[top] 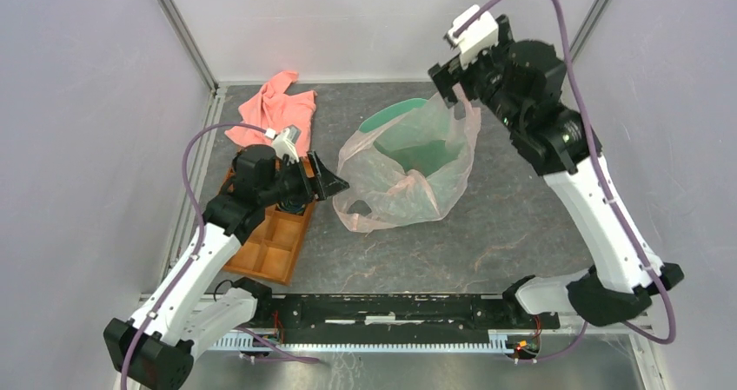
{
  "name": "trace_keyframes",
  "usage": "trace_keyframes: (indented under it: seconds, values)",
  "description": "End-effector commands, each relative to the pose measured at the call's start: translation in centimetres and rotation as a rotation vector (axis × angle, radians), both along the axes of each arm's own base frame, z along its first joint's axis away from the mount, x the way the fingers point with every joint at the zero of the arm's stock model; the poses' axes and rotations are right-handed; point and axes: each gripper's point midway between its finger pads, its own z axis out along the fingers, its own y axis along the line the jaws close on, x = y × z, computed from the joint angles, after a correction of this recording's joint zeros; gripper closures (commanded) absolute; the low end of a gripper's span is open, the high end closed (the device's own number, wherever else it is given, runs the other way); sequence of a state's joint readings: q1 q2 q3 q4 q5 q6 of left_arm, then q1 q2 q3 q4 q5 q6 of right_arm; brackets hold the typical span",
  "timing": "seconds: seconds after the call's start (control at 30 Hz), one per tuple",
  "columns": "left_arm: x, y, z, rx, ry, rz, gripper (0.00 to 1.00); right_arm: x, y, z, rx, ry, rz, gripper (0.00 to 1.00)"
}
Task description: Put the trash bags into the trash bin
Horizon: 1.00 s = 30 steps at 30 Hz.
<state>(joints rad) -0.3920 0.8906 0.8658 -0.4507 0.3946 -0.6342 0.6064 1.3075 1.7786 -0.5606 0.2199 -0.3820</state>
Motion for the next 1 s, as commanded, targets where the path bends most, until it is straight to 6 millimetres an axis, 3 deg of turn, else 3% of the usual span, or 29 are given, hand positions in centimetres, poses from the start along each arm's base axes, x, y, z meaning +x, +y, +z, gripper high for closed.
trace_keyframes:
  seconds: [0.0, 0.17, 0.37, 0.6, 0.67, 0.8, 0.9, 0.97]
  values:
    - [0.9, -1.1, 0.8, -0.103, -0.001, 0.006, 0.24, 2.8, 0.6, -0.7, 0.059, 0.095, 0.118, 0.02]
    - [1.7, -1.7, 1.3, -0.121, -0.002, -0.004, 0.40, 2.8, 1.9, -3.2, 0.090, 0.182, 0.265, 0.02]
    - [2.8, -1.9, 2.1, -0.062, -0.022, -0.027, 0.49, 1.9, 2.4, -4.8, 0.124, 0.223, 0.345, 0.02]
    - [4.2, -2.4, 4.6, -0.042, -0.078, -0.055, 0.69, 4.9, -0.3, -7.2, 0.073, 0.283, 0.180, 0.06]
    - [4.7, -2.5, 4.8, -0.028, -0.081, -0.058, 0.75, 5.2, -0.3, -7.3, 0.090, 0.289, 0.184, 0.21]
    - [5.7, -2.6, 4.3, -0.008, -0.075, -0.049, 0.92, 6.0, 0.1, -7.7, 0.181, 0.288, 0.166, 0.60]
    - [7.2, -2.5, 4.2, 0.018, -0.079, -0.016, 0.96, 7.6, -1.0, -9.1, 0.238, 0.285, 0.067, 0.78]
    - [8.4, -2.2, 4.0, 0.051, -0.083, 0.020, 0.98, 9.0, -2.0, -10.4, 0.265, 0.290, -0.003, 0.83]
